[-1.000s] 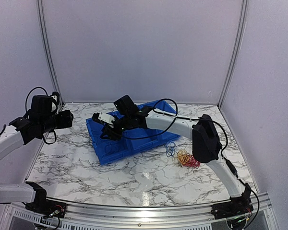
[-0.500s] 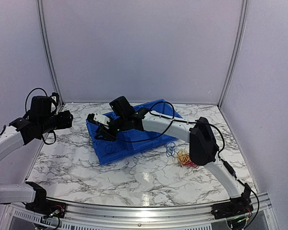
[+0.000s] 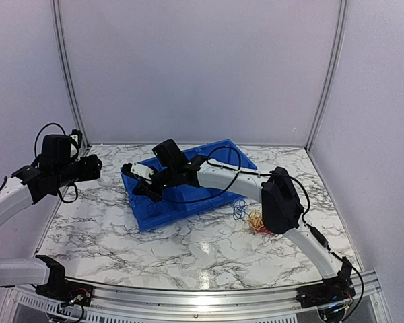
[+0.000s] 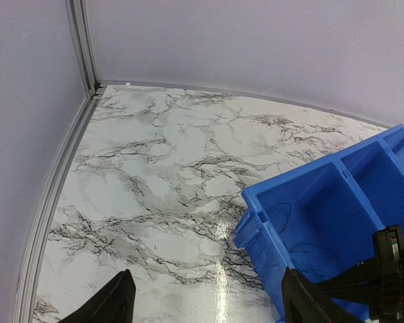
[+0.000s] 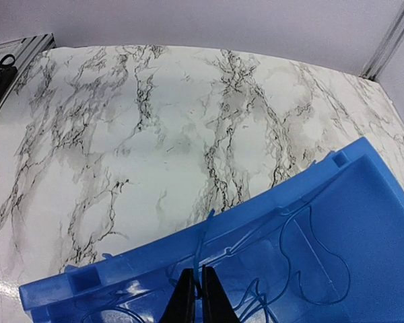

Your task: Untangle the cables

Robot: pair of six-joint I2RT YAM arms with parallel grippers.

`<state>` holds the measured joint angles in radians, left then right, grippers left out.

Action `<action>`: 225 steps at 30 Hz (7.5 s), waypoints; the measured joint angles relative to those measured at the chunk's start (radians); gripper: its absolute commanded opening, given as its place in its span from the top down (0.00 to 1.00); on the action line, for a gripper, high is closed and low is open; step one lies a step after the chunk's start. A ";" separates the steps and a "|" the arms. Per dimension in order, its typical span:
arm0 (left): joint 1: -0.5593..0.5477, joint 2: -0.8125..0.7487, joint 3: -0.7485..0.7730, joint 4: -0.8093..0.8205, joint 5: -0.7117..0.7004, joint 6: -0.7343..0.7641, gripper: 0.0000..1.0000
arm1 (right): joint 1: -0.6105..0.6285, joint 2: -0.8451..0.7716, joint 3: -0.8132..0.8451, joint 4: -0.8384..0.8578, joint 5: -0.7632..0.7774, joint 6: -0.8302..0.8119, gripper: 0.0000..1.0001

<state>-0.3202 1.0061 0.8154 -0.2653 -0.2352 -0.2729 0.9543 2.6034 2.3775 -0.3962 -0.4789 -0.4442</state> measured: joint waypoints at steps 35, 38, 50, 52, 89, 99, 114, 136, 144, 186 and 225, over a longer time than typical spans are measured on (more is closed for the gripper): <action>0.005 -0.024 -0.014 0.016 0.040 0.011 0.28 | -0.023 -0.452 -0.425 -0.051 0.304 -0.016 0.57; 0.005 -0.029 -0.021 0.041 0.111 0.025 0.33 | -0.062 -0.653 -0.590 -0.034 0.288 -0.009 0.59; -0.138 -0.063 -0.046 0.165 0.401 0.025 0.39 | -0.438 -1.018 -1.217 -0.034 0.276 -0.024 0.68; -0.197 -0.052 -0.045 0.171 0.407 0.025 0.39 | -0.462 -1.022 -1.271 -0.044 0.280 -0.024 0.70; -0.543 0.134 -0.044 0.322 0.195 -0.035 0.39 | -0.507 -0.837 -1.268 0.003 0.196 -0.031 0.71; -0.544 0.134 -0.048 0.329 0.189 -0.037 0.39 | -0.507 -0.853 -1.268 0.004 0.166 -0.032 0.71; -0.546 0.137 -0.067 0.349 0.188 -0.052 0.39 | -0.507 -0.821 -1.268 0.003 0.165 -0.034 0.99; -0.713 0.524 0.150 0.620 0.050 -0.087 0.30 | -0.503 -1.223 -1.177 -0.177 -0.015 -0.031 1.00; -0.756 0.764 0.315 0.769 0.095 -0.100 0.32 | -0.489 -1.244 -1.166 -0.245 -0.041 -0.027 1.00; -0.855 1.512 0.947 0.944 0.118 -0.300 0.62 | -0.567 -1.293 -0.312 -0.371 -0.344 -0.005 1.00; -0.879 0.768 0.137 1.054 -0.027 -0.345 0.27 | -0.567 -1.344 -0.809 -0.221 -0.355 0.100 1.00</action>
<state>-1.1988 1.7741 0.9527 0.7883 -0.2619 -0.6182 0.3874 1.2591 1.5684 -0.6170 -0.8337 -0.3439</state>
